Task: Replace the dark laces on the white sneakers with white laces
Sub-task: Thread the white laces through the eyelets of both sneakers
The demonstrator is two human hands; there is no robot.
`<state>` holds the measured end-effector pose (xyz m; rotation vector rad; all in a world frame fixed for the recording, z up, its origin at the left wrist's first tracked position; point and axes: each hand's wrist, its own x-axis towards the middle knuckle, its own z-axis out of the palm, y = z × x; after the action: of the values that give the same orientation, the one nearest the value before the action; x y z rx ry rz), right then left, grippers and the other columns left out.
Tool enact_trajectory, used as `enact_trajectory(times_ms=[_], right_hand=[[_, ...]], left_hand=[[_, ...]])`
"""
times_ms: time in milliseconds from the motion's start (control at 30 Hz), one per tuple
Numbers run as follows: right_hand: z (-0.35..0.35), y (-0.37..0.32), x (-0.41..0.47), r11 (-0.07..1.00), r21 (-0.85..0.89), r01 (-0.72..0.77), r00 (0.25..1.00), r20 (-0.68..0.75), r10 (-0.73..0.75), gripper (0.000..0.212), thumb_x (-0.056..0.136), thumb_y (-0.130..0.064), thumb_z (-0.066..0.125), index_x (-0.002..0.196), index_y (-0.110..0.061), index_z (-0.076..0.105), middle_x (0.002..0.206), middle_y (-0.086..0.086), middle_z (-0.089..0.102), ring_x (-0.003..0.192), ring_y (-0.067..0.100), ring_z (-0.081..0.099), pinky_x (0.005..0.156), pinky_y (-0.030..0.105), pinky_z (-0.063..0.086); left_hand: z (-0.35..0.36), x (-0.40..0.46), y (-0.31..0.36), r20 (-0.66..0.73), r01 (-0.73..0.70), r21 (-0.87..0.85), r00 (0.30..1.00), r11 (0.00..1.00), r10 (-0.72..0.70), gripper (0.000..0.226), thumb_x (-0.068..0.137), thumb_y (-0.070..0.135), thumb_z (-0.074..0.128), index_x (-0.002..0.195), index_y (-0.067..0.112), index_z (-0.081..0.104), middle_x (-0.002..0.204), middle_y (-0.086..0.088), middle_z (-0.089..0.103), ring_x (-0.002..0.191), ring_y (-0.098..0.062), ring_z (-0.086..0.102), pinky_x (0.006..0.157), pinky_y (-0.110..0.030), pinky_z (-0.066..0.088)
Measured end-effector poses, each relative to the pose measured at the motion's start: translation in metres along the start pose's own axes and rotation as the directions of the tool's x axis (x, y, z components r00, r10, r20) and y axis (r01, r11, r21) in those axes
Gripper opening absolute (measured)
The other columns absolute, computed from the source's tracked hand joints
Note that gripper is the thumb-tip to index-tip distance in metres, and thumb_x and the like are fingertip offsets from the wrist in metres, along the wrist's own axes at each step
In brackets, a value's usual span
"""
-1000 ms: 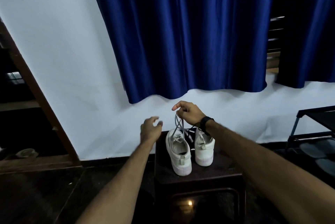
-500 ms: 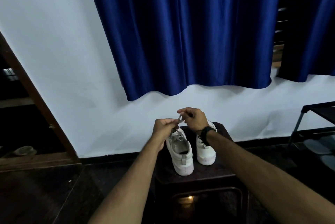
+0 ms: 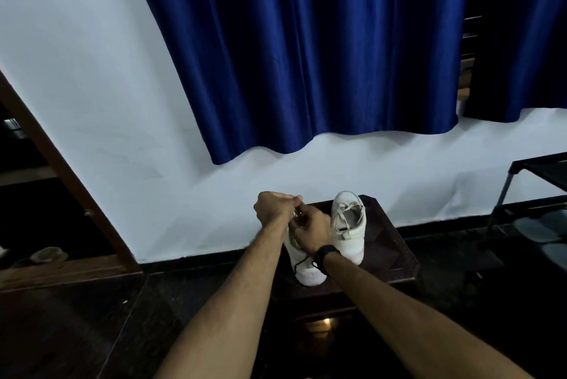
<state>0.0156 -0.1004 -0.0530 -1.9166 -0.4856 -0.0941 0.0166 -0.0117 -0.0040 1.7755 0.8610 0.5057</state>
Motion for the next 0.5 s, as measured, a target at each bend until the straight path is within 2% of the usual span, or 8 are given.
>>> enact_trajectory(times_ms=[67,167,233,333,367,433,500], right_hand=[[0.003,0.001,0.0,1.0,-0.018,0.017,1.0,-0.02,-0.017,0.018,0.087,-0.015,0.061,0.102,-0.013,0.07,0.079,0.004,0.07,0.06,0.007,0.055,0.054,0.009,0.033],[0.001,0.004,0.005,0.996,-0.086,0.019,0.999,-0.05,-0.023,0.018,0.089,-0.014,0.056,0.097,-0.014,0.072,0.082,0.013,0.072,0.072,0.025,0.064,0.059,0.018,0.029],[-0.005,0.005,0.011,0.986,-0.162,0.041,0.999,-0.022,-0.045,0.017,0.085,-0.012,0.058,0.093,-0.013,0.073,0.083,0.014,0.072,0.077,0.029,0.065,0.06,0.02,0.029],[-0.022,0.011,0.024,0.985,-0.166,0.055,0.998,0.025,-0.051,0.012,0.086,-0.017,0.063,0.09,-0.013,0.073,0.085,0.01,0.074,0.084,0.024,0.068,0.068,0.022,0.041],[-0.029,0.015,0.028,0.984,-0.164,0.065,0.996,0.07,-0.054,0.012,0.088,-0.022,0.064,0.083,-0.014,0.072,0.08,0.008,0.073,0.081,0.022,0.067,0.069,0.023,0.043],[-0.041,0.019,0.036,0.962,-0.231,0.143,0.965,0.248,-0.083,0.022,0.09,-0.027,0.064,0.069,-0.023,0.066,0.07,0.001,0.068,0.073,0.018,0.062,0.067,0.025,0.04],[-0.049,0.016,0.037,0.917,-0.316,0.244,0.911,0.398,-0.105,0.016,0.091,-0.027,0.063,0.079,-0.022,0.072,0.082,0.003,0.071,0.081,0.02,0.063,0.071,0.028,0.043]], left_hand=[[-0.001,-0.002,-0.001,-0.009,-0.004,0.015,1.0,1.0,0.005,0.017,0.063,0.026,0.089,0.069,0.016,0.077,0.06,0.0,0.071,0.057,-0.016,0.067,0.065,-0.027,0.059],[-0.002,-0.005,-0.004,-0.028,-0.027,0.026,0.999,0.999,0.028,0.02,0.062,0.036,0.088,0.07,0.022,0.077,0.064,0.007,0.072,0.061,-0.011,0.069,0.068,-0.026,0.058],[-0.003,-0.005,-0.007,-0.02,-0.083,0.002,0.996,0.997,0.083,0.022,0.064,0.039,0.088,0.071,0.021,0.077,0.065,0.009,0.072,0.063,-0.008,0.069,0.07,-0.026,0.058],[-0.01,-0.001,-0.017,0.019,-0.165,-0.01,0.986,0.986,0.165,0.031,0.076,0.047,0.077,0.069,0.017,0.074,0.066,0.007,0.071,0.068,-0.01,0.067,0.07,-0.026,0.053],[-0.013,0.001,-0.022,0.046,-0.149,0.016,0.988,0.989,0.148,0.029,0.079,0.044,0.075,0.069,0.018,0.072,0.069,0.006,0.072,0.074,-0.012,0.068,0.071,-0.026,0.052],[-0.019,0.002,-0.035,0.149,-0.077,0.13,0.987,0.989,0.057,0.009,0.078,0.031,0.074,0.078,0.022,0.073,0.079,0.006,0.072,0.083,-0.016,0.069,0.067,-0.022,0.05],[-0.02,-0.004,-0.049,0.298,-0.034,0.258,0.953,0.966,-0.046,0.018,0.074,0.025,0.071,0.092,0.023,0.072,0.083,0.001,0.074,0.073,-0.016,0.07,0.055,-0.021,0.049]])
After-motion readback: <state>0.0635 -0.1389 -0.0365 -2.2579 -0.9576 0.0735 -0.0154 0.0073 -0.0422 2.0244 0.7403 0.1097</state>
